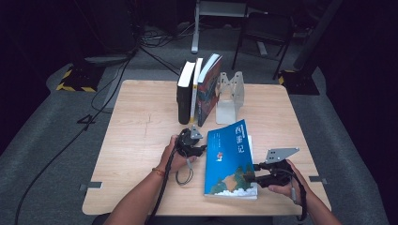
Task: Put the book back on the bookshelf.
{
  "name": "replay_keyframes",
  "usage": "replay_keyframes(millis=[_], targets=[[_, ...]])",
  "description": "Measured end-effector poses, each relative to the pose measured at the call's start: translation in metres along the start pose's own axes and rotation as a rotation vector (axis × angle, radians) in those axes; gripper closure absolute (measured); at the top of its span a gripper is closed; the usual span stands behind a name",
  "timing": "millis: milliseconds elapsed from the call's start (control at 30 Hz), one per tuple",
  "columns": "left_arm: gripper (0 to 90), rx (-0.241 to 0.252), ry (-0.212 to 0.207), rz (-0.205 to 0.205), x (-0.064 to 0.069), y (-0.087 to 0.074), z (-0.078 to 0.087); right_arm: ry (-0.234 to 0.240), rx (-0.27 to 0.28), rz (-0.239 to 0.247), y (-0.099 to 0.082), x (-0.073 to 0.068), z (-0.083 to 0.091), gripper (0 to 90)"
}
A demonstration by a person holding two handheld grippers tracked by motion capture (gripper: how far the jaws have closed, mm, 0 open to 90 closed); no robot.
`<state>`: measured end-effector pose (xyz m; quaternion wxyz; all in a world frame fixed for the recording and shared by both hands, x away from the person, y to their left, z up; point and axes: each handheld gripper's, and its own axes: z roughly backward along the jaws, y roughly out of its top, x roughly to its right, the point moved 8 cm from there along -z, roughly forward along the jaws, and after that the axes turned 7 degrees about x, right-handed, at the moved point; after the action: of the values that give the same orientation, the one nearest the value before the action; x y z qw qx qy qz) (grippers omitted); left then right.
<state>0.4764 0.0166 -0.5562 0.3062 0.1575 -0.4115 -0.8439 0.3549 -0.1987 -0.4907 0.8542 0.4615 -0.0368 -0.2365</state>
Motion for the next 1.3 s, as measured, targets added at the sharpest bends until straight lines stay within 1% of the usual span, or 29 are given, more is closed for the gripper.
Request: replay_keyframes(millis=[100, 167, 200, 233, 267, 300, 333, 367, 433, 467, 500, 533, 567, 600, 633, 667, 733, 800, 833, 867, 900, 967, 1033, 1067, 1133, 1167, 1200, 1233, 1300], targets=[[47.6, -0.019, 0.001, 0.005, -0.003, 0.002, -0.001, 0.002, -0.026, -0.049, -0.001, 0.001, 0.000, 46.1], [44.9, -0.034, -0.005, -0.004, 0.000, 0.002, 0.004, 0.003, -0.030, -0.104, -0.004, 0.004, 0.000, 45.3], [42.6, -0.024, -0.012, -0.012, 0.003, 0.004, 0.009, 0.001, -0.039, -0.116, -0.007, 0.006, -0.001, 45.1], [41.2, -0.003, -0.033, -0.009, 0.008, 0.007, 0.018, 0.001, -0.048, -0.128, -0.010, 0.007, -0.001, 44.9], [39.8, -0.003, -0.033, -0.009, 0.008, 0.007, 0.018, 0.009, -0.050, -0.146, -0.011, 0.008, -0.001, 44.9], [38.5, 0.018, -0.053, -0.006, 0.014, 0.010, 0.027, 0.015, -0.046, -0.154, -0.012, 0.010, -0.001, 44.9], [38.5, 0.032, -0.063, -0.014, 0.018, 0.013, 0.034, 0.015, -0.046, -0.154, -0.012, 0.010, -0.001, 44.9], [38.1, 0.059, -0.081, -0.025, 0.026, 0.016, 0.043, 0.019, -0.046, -0.156, -0.013, 0.010, -0.001, 44.9], [35.3, 0.084, -0.123, -0.041, 0.044, 0.019, 0.057, 0.004, -0.032, -0.178, -0.012, 0.015, 0.001, 44.5], [33.9, 0.090, -0.178, -0.081, 0.066, 0.019, 0.067, 0.004, -0.029, -0.178, -0.013, 0.016, 0.001, 44.5], [32.5, 0.084, -0.195, -0.121, 0.079, 0.018, 0.071, -0.001, -0.029, -0.183, -0.013, 0.017, 0.001, 43.9], [32.1, 0.084, -0.195, -0.121, 0.079, 0.018, 0.071, -0.001, -0.029, -0.183, -0.013, 0.017, 0.001, 43.9], [32.1, 0.078, -0.219, -0.161, 0.094, 0.016, 0.075, -0.015, -0.032, -0.182, -0.014, 0.018, 0.000, 42.6], [30.6, 0.074, -0.262, -0.178, 0.109, 0.013, 0.077, -0.035, -0.036, -0.182, -0.015, 0.021, -0.001, 42.6], [29.0, 0.062, -0.269, -0.206, 0.119, 0.009, 0.077, -0.037, -0.030, -0.198, -0.016, 0.023, -0.001, 42.7], [27.6, 0.042, -0.267, -0.233, 0.129, 0.005, 0.075, -0.034, -0.024, -0.200, -0.016, 0.024, -0.001, 42.7], [24.4, 0.018, -0.291, -0.248, 0.140, -0.001, 0.071, -0.038, -0.030, -0.193, -0.016, 0.025, -0.001, 42.7], [23.2, -0.024, -0.279, -0.273, 0.146, -0.008, 0.065, -0.046, -0.025, -0.201, -0.016, 0.026, -0.001, 42.7], [20.9, -0.032, -0.278, -0.270, 0.147, -0.011, 0.063, -0.055, -0.013, -0.205, -0.016, 0.029, -0.002, 42.7], [20.7, -0.025, -0.295, -0.249, 0.147, -0.012, 0.062, -0.060, -0.016, -0.214, -0.016, 0.030, -0.002, 42.8], [21.0, -0.032, -0.303, -0.233, 0.147, -0.013, 0.061, -0.062, -0.019, -0.215, -0.017, 0.032, -0.003, 42.8], [19.7, -0.031, -0.280, -0.278, 0.149, -0.016, 0.061, -0.060, -0.012, -0.226, -0.017, 0.035, -0.004, 42.8], [16.8, -0.040, -0.272, -0.299, 0.154, -0.018, 0.062, -0.063, -0.009, -0.236, -0.017, 0.040, -0.006, 42.8], [15.3, -0.048, -0.257, -0.318, 0.155, -0.020, 0.063, -0.070, -0.008, -0.235, -0.017, 0.042, -0.007, 42.8], [15.5, -0.033, -0.229, -0.334, 0.157, -0.022, 0.063, -0.088, 0.005, -0.232, -0.016, 0.048, -0.009, 42.7], [15.5, -0.033, -0.229, -0.334, 0.157, -0.022, 0.063, -0.095, 0.011, -0.228, -0.015, 0.051, -0.009, 42.8], [16.4, -0.028, -0.208, -0.352, 0.156, -0.024, 0.063, -0.105, 0.021, -0.227, -0.013, 0.055, -0.010, 42.8], [16.8, -0.029, -0.187, -0.355, 0.153, -0.024, 0.062, -0.106, 0.025, -0.229, -0.012, 0.058, -0.011, 42.7], [16.3, -0.024, -0.191, -0.374, 0.150, -0.025, 0.062, -0.115, 0.034, -0.222, -0.009, 0.066, -0.013, 42.7]])
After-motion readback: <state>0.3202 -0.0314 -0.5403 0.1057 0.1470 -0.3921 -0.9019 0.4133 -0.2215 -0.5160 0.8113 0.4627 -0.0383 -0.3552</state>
